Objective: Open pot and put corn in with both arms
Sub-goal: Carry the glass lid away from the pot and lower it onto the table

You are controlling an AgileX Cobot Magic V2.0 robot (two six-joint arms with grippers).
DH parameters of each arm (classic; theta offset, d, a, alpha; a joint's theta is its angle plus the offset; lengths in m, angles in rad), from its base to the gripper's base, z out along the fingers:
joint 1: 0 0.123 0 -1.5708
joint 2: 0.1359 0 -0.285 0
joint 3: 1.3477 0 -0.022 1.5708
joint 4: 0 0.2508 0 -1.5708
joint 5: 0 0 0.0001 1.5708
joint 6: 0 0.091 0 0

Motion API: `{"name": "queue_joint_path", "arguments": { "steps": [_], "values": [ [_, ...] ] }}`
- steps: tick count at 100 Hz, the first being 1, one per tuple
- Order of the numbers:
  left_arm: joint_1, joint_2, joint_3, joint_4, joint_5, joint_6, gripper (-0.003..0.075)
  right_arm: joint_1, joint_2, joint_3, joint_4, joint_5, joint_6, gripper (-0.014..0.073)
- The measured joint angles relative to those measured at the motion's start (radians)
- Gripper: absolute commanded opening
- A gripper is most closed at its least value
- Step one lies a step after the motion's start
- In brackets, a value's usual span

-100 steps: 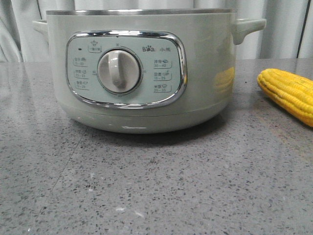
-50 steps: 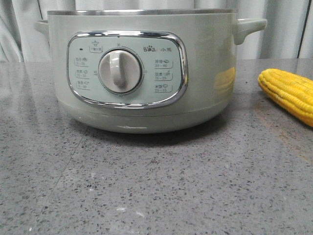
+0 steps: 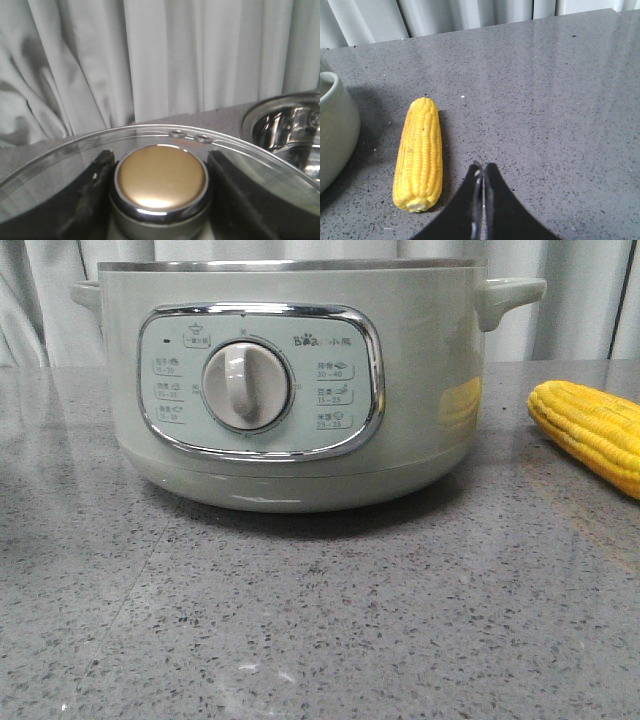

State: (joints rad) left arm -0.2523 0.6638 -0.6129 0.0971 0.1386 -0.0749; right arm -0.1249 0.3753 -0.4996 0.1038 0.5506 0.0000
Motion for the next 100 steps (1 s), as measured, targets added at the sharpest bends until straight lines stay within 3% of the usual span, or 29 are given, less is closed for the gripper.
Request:
{"name": "queue_joint_path", "arguments": {
  "steps": [41,100],
  "values": [
    [0.054,-0.031,0.267,-0.129,-0.208,0.0,-0.002,0.0,0.0,0.0,0.0,-0.006,0.0,-0.0064],
    [0.054,0.306,0.297,-0.138,-0.457,0.0,-0.002,0.0,0.0,0.0,0.0,-0.019,0.0,-0.0064]
  ]
}}
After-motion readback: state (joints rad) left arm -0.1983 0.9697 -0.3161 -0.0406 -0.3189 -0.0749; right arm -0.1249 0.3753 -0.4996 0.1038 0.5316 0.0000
